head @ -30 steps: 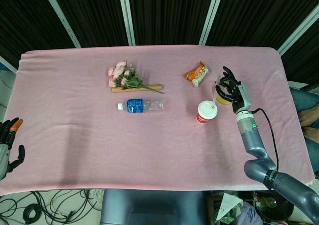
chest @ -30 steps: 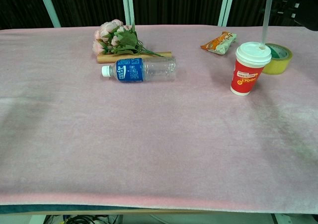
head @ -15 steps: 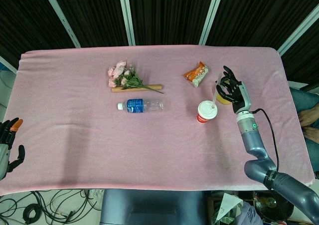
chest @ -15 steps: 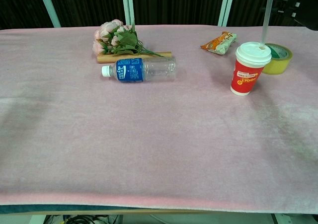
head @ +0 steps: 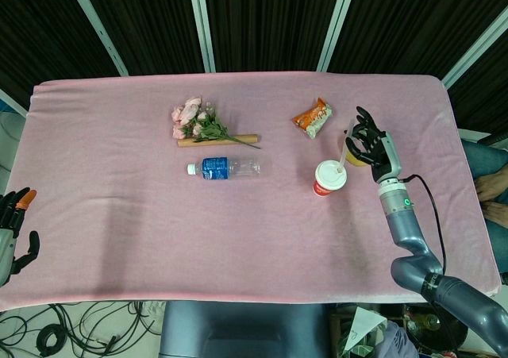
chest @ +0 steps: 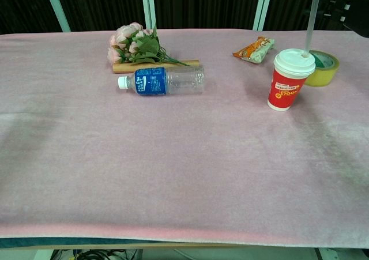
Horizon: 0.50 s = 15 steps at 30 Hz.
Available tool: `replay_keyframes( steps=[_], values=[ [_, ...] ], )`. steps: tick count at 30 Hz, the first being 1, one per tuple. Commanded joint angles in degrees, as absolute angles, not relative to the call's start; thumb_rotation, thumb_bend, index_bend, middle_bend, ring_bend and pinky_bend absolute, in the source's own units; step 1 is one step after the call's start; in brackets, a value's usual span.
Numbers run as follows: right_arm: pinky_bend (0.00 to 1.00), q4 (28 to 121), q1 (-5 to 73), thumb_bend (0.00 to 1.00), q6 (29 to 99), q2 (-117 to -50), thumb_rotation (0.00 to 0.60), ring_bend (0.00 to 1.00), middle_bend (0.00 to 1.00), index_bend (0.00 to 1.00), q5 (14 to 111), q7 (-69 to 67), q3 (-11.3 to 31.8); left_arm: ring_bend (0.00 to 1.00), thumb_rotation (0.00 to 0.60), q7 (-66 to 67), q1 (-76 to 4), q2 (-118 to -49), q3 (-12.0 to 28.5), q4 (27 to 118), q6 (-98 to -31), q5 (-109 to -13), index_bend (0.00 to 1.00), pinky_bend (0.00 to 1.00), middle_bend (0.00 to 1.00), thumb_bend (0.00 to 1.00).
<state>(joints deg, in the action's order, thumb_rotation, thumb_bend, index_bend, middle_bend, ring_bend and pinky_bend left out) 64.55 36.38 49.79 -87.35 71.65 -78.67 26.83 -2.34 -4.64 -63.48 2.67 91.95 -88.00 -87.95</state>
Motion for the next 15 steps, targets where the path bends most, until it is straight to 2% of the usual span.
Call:
replay_keyframes(
  steps=[1,15],
  values=[
    [0.21,64.0,36.4,0.36,49.9,-87.6,0.600,0.03,0.04,0.65,71.8,-79.3,26.7,0.00,0.600,-2.3,-4.6,-63.5,2.7,92.0,-88.0,-87.9,0.06,0.00,0.04,0.62],
    [0.21,61.5,36.5,0.36,50.5,-88.9,0.600,0.03,0.04,0.65,72.7,-82.5,25.8,0.00,0.600,-2.2,-4.6,-63.5,2.7,91.9,-87.9,-87.8,0.06,0.00,0.04,0.62]
  ],
)
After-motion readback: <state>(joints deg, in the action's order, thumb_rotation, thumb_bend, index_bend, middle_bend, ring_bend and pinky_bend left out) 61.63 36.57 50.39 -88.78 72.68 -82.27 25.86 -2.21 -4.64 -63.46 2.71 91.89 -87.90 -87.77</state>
